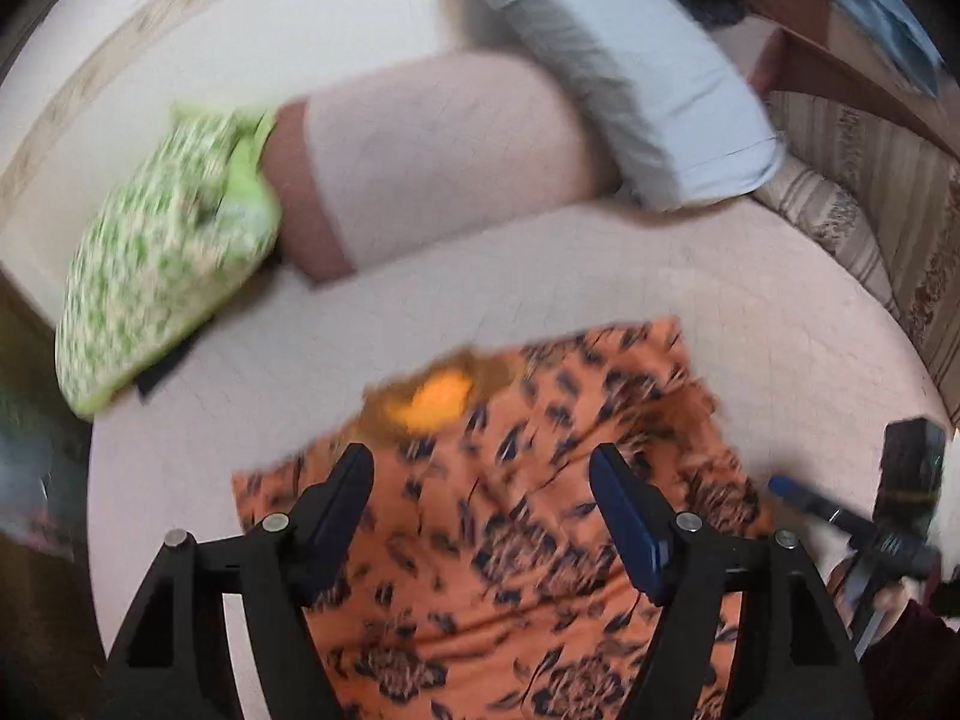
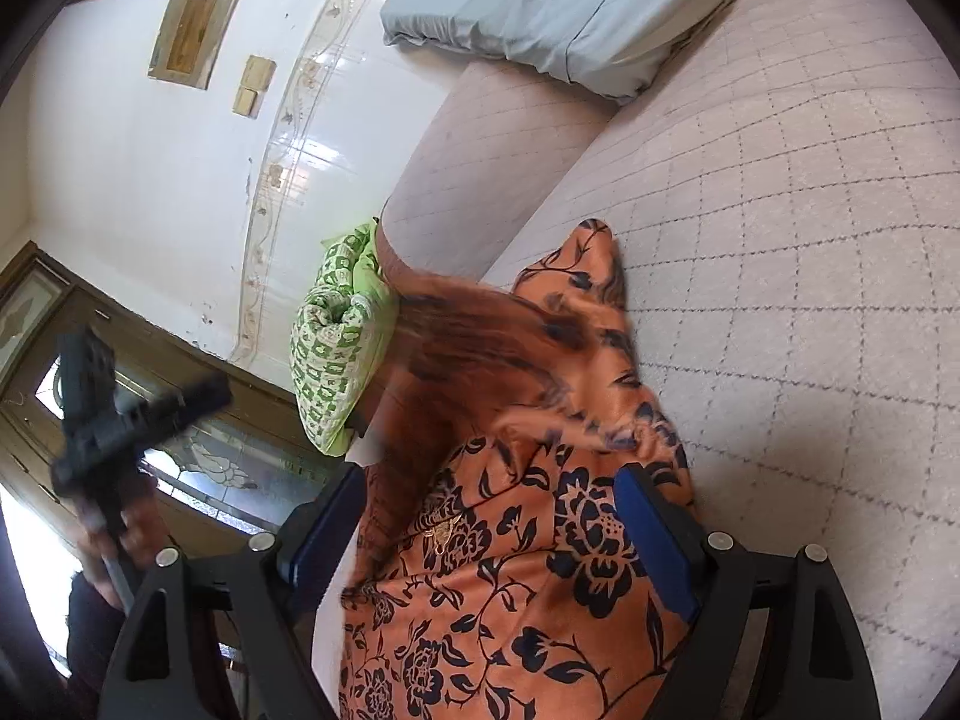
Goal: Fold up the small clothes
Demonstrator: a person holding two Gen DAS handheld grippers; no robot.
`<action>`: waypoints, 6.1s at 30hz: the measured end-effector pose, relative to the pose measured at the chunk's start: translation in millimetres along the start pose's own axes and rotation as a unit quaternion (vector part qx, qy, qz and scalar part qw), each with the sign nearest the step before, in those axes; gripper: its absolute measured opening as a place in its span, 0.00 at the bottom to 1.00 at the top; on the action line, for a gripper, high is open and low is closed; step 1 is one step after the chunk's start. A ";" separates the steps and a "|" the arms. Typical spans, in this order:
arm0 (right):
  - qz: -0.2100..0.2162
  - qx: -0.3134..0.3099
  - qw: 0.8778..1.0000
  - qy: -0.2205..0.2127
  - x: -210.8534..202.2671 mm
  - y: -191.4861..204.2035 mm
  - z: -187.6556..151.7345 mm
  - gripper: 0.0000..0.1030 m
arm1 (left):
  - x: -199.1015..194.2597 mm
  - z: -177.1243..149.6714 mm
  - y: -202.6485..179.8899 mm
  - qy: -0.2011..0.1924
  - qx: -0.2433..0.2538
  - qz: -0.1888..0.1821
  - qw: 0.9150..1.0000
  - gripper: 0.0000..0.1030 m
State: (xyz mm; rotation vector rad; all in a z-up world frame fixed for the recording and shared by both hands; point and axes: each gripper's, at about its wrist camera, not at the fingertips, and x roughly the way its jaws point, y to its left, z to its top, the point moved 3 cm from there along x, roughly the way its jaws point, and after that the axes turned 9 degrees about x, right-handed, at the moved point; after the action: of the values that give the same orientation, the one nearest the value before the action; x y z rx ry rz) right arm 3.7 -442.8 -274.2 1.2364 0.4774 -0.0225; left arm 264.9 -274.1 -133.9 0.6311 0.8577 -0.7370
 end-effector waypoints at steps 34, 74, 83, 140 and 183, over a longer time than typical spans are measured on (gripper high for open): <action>-0.298 -0.177 0.936 0.064 161.2 30.0 84.7 0.12 | 131.1 -205.5 160.0 0.102 -0.227 0.083 0.965 0.75; -0.184 -0.217 0.940 0.189 5.4 75.2 -95.3 0.16 | -29.8 -320.2 14.7 0.025 -0.253 0.071 0.965 0.80; -0.240 -0.226 0.913 0.240 35.3 50.7 -163.0 0.16 | 7.5 -340.8 -23.6 0.110 -0.220 0.107 0.963 0.81; -0.238 -0.184 0.877 0.374 78.7 63.3 -220.4 0.23 | -22.3 -424.1 12.4 0.111 -0.280 0.044 0.953 0.79; -0.194 -0.029 0.958 0.209 -75.7 -30.1 -86.0 0.78 | -55.3 -463.0 20.9 0.030 -0.263 -0.088 0.960 0.49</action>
State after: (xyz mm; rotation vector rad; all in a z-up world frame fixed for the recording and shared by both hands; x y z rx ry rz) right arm -101.8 -392.9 -294.8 1.0737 1.0793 -0.0801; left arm 55.0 99.7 -318.6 0.1028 1.1239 -0.6138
